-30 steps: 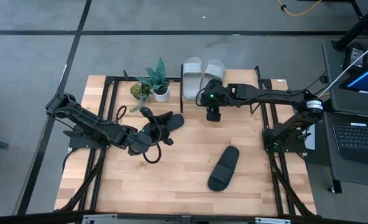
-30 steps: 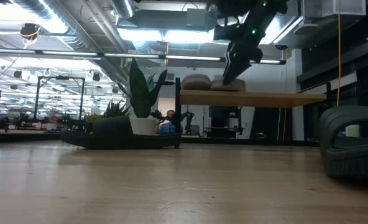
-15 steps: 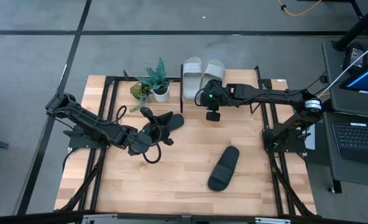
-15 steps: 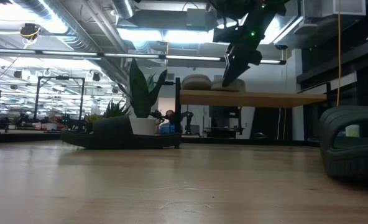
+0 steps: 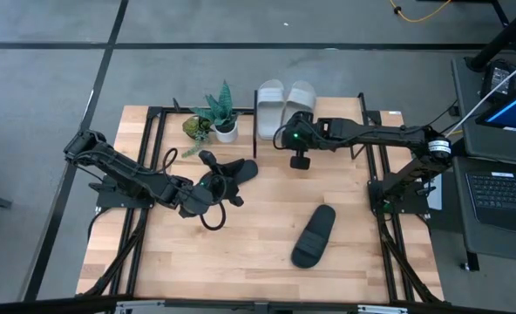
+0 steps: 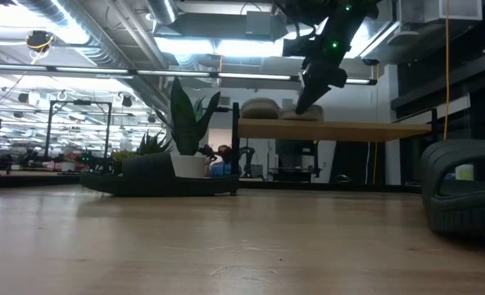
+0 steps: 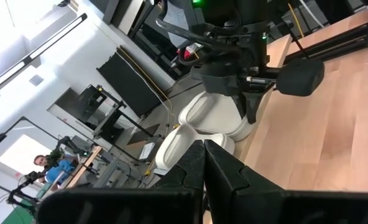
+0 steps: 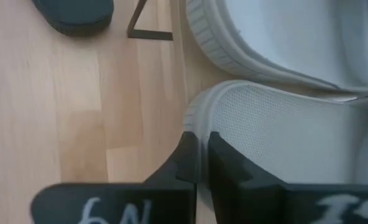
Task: Pick and place slides into the shelf
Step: Put the gray slipper on the shelf
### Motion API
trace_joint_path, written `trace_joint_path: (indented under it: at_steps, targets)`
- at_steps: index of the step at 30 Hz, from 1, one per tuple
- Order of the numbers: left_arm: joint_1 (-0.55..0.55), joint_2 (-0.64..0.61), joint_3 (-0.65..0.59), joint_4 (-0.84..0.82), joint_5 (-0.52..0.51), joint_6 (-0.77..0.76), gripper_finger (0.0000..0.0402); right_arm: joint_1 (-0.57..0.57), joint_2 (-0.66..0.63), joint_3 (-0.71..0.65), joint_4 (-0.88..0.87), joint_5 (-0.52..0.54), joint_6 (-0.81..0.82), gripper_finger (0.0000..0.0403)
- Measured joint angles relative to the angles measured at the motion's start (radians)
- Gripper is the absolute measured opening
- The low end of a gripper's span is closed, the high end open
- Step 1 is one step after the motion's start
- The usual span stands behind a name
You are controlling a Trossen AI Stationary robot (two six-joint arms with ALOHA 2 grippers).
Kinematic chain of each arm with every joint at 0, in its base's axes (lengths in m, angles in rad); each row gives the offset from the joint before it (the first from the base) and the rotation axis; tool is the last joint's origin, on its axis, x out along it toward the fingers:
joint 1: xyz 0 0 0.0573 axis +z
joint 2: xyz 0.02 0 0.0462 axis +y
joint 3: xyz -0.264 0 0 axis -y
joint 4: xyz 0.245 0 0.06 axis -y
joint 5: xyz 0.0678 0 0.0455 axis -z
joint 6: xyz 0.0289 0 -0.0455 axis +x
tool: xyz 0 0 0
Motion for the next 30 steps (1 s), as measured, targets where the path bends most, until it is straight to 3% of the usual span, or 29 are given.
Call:
trace_joint_path:
  at_steps: [14, 23, 30]
  targets:
    - [0.0, 0.0, 0.0, 0.0, 0.0, -0.005, 0.0002, -0.001, -0.07, -0.001, -0.039, 0.054, -0.003, 0.0018]
    - [0.0, 0.0, 0.0, 0.0, 0.0, -0.005, 0.0002, -0.015, -0.092, -0.001, -0.03, 0.051, -0.188, 0.0018]
    - [0.0, 0.0, 0.0, 0.0, 0.0, -0.006, 0.0002, -0.063, -0.092, -0.001, -0.027, 0.034, -0.242, 0.0018]
